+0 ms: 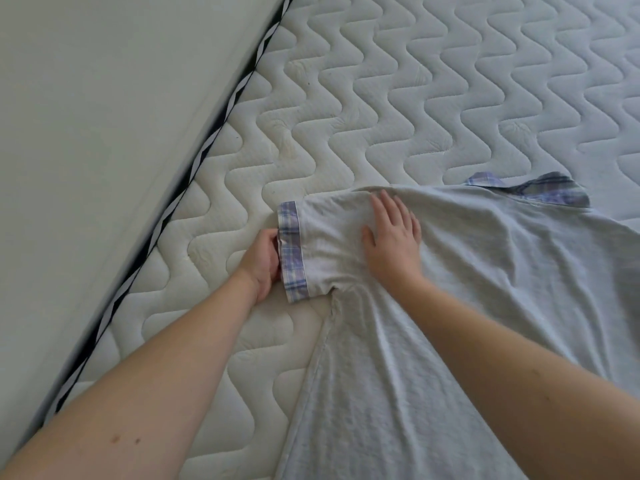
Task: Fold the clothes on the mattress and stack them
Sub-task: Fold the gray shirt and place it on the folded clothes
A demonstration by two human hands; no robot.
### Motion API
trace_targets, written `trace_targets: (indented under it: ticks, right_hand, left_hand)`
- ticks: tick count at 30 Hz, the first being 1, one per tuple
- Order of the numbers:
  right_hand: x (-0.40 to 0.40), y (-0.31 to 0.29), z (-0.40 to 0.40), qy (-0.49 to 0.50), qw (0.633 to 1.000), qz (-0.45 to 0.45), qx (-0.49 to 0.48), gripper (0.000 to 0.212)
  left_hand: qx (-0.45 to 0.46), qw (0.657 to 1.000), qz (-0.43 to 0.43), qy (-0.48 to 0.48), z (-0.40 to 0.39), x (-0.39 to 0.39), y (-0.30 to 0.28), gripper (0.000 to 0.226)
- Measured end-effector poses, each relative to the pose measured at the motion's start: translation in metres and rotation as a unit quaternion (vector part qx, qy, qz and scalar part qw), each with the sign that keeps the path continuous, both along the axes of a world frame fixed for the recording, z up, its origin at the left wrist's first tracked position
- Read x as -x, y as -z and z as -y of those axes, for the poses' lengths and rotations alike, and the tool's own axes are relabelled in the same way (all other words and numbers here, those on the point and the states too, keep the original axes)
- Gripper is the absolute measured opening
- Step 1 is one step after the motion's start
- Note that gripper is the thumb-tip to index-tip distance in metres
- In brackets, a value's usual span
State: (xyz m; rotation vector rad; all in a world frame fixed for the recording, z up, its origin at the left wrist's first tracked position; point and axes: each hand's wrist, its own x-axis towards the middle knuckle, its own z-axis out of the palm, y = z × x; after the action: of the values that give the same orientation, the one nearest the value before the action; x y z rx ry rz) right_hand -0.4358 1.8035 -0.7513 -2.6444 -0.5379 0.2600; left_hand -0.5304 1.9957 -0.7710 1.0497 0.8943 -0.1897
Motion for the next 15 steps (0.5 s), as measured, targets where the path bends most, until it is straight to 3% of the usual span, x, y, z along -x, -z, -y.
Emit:
trace_targets:
  ticks: [4, 11, 15]
  right_hand:
    - [0.038, 0.006, 0.009, -0.01, 0.998, -0.067, -0.014, 0.056]
    - [0.068, 0.005, 0.007, -0.068, 0.991, -0.105, -0.043, 0.052]
    - [0.077, 0.0, 0.005, -0.06, 0.989, -0.118, -0.067, 0.052]
  left_hand:
    - [0.024, 0.999, 0.011, -0.024, -0.015, -0.012, -0.011, 0.042]
    - [-0.149, 0.982, 0.011, 0.12, -0.038, -0.034, -0.026, 0.033]
    - [-0.133, 0.987, 0.0, 0.085, -0.05, -0.044, -0.039, 0.042]
